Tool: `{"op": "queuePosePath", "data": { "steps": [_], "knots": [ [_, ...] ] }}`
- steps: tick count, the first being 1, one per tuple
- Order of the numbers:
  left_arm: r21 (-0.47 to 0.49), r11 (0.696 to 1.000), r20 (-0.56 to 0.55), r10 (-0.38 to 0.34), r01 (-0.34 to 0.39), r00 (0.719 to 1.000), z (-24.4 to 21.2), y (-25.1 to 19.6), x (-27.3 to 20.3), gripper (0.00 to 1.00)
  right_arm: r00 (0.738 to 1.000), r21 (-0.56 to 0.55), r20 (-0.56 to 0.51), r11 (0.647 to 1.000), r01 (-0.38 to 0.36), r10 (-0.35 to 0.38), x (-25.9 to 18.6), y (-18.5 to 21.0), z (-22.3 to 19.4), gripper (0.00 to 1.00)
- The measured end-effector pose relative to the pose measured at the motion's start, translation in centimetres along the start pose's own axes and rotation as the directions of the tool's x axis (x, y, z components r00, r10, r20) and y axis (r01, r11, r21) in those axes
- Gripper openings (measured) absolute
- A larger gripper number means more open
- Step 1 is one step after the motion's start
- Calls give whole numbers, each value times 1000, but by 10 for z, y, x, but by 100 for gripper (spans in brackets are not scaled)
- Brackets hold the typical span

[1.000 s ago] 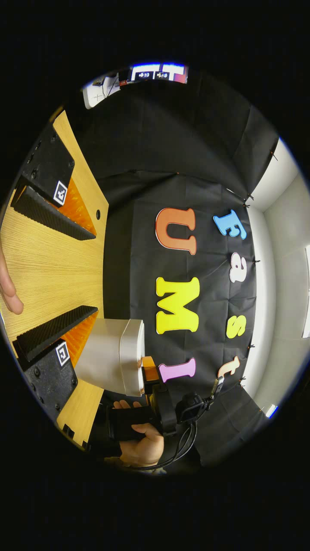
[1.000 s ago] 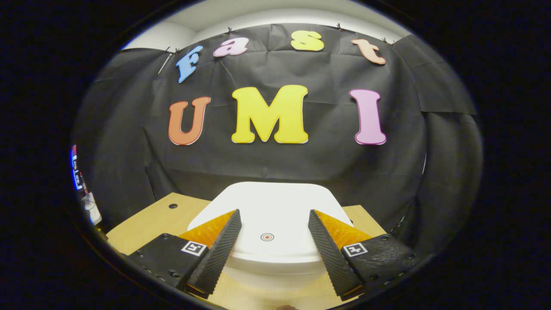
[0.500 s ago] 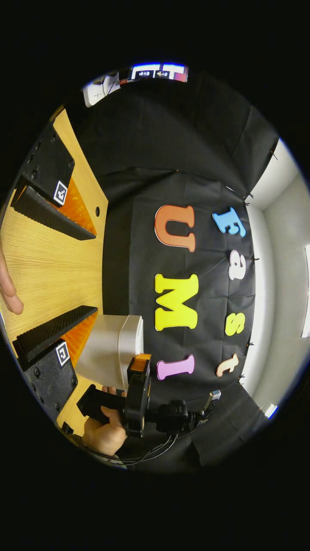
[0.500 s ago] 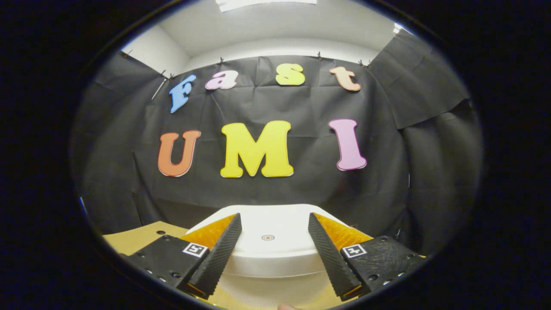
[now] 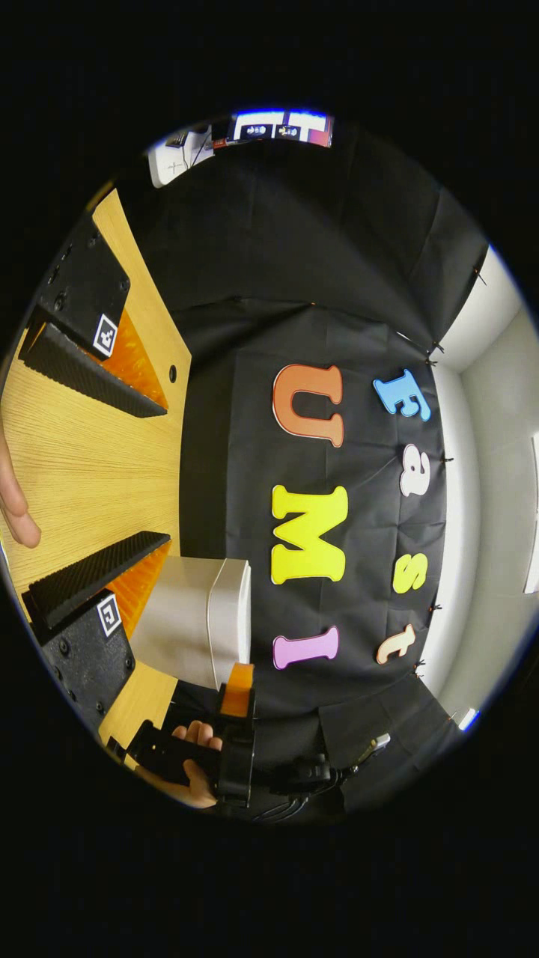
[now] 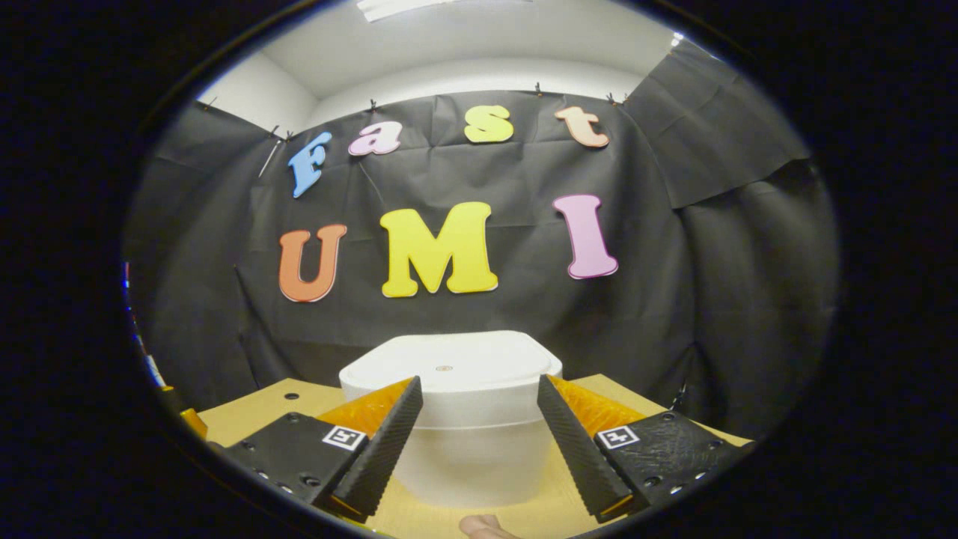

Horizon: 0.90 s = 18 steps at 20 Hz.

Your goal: Press the lid of the desktop garbage bin to open it, pick up the crumpled paper on the desktop and throw it into the bin, then pick up the pop can on the desktop and drop it into the bin, and finally close the garbage bin lid.

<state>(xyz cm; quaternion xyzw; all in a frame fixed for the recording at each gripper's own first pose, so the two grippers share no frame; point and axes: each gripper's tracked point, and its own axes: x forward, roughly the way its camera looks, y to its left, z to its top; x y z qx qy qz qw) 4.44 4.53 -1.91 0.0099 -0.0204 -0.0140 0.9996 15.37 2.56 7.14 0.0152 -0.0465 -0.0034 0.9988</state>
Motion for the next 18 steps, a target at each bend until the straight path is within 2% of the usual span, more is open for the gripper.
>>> {"op": "queuePosePath", "data": {
  "steps": [4,8,15,18],
  "knots": [
    [14,1000,2,2,-2,1000,2,-5,-4,99,999,2,-36,999,-37,37,-34,-12,-14,96],
    [14,999,6,-29,29,1000,3,-18,-6,99,999,-12,-27,999,-41,40,-63,-37,-17,96],
    [14,999,0,-51,51,999,1,-25,-7,99,997,-5,56,998,58,-57,-87,-92,15,96],
    [8,999,-2,-50,50,999,1,-25,-7,99,997,15,52,998,58,-58,-96,-97,20,96]
  ]
}}
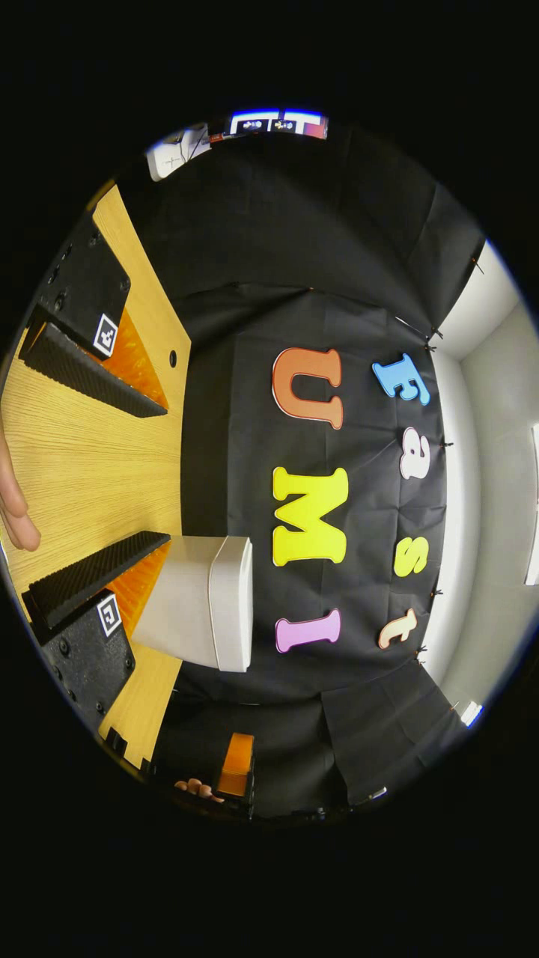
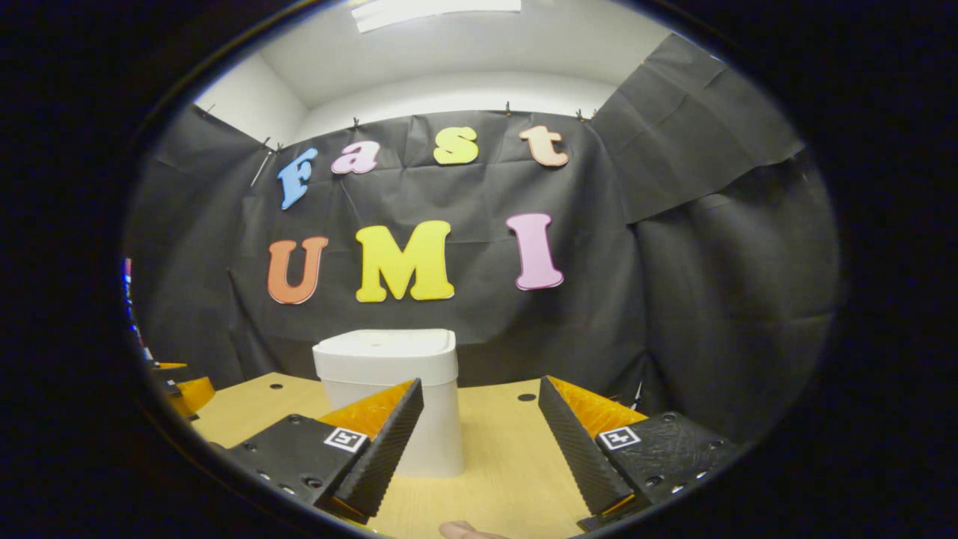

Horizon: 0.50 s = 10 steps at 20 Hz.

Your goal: Press the lid of the desktop garbage bin to open it, pick up the crumpled paper on the desktop and throw it into the bin, then pick up the pop can on the desktop and drop it into the bin, and finally close the garbage bin lid.

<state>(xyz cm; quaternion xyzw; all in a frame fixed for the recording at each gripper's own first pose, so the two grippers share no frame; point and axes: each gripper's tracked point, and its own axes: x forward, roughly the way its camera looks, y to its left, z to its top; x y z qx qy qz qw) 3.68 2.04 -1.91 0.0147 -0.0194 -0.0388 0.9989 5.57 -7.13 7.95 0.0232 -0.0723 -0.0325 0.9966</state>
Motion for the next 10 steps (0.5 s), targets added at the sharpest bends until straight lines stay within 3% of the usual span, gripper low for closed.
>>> {"op": "queuePosePath", "data": {
  "steps": [10],
  "knots": [
    [10,1000,0,-23,23,1000,1,-13,-3,99,998,-67,-11,996,-54,54,-24,19,0,92]
  ]
}}
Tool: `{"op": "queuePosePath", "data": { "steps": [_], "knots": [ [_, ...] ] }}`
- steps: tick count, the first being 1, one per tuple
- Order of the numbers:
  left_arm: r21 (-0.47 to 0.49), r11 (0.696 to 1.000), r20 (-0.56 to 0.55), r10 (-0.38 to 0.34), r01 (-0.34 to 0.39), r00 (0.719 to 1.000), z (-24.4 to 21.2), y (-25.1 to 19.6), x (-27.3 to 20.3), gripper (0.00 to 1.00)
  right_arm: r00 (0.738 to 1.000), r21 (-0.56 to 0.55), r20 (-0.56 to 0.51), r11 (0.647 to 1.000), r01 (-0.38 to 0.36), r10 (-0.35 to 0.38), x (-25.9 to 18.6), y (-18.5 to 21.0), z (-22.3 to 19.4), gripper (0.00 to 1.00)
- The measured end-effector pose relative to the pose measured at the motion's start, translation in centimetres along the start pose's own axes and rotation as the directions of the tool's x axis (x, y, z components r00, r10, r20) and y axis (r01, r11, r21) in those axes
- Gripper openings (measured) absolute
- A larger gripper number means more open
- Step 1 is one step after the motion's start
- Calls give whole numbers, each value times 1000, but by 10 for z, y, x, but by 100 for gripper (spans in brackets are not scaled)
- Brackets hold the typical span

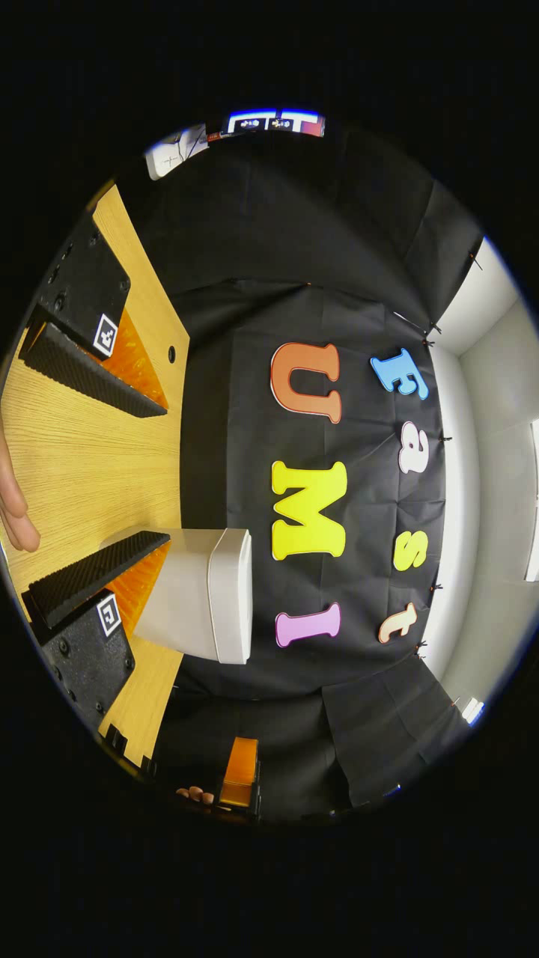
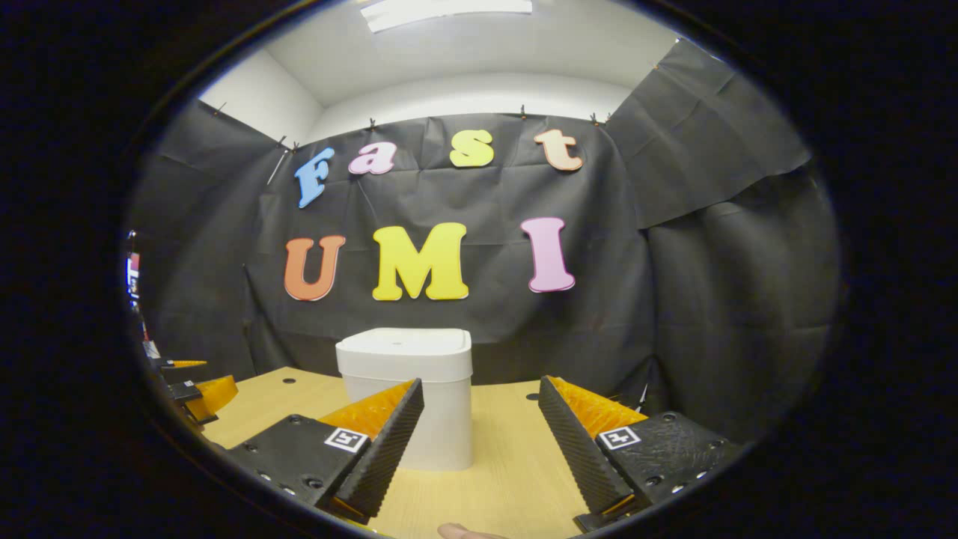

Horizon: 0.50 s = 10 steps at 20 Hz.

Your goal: Press the lid of the desktop garbage bin to open it, pick up the crumpled paper on the desktop and throw it into the bin, then pick up the pop can on the desktop and drop it into the bin, and finally close the garbage bin lid.

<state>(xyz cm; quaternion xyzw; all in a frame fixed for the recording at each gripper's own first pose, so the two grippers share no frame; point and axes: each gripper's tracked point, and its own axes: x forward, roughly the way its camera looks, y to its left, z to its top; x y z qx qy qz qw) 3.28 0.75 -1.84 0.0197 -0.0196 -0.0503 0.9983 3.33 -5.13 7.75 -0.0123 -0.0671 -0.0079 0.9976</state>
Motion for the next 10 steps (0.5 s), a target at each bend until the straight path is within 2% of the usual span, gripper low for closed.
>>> {"op": "queuePosePath", "data": {
  "steps": [1,3,4,5,10],
  "knots": [
    [0,1000,-4,-1,1,1000,-1,-1,0,99,1000,-14,-2,1000,2,-2,-1,1,-2,95],
    [-3,1000,-10,2,-2,1000,-2,0,-1,99,1000,-29,-11,1000,9,-9,-2,-1,-6,96],
    [-3,1000,-9,3,-3,1000,-1,1,0,99,1000,-29,-13,1000,4,-4,-3,2,-7,92],
    [-3,1000,-8,7,-7,1000,-1,2,0,99,1000,-27,-15,1000,3,-3,-4,3,-8,96],
    [-2,1000,-18,20,-20,1000,-4,8,1,99,998,-22,-57,1000,-3,2,-1,6,-24,96]
  ]
}}
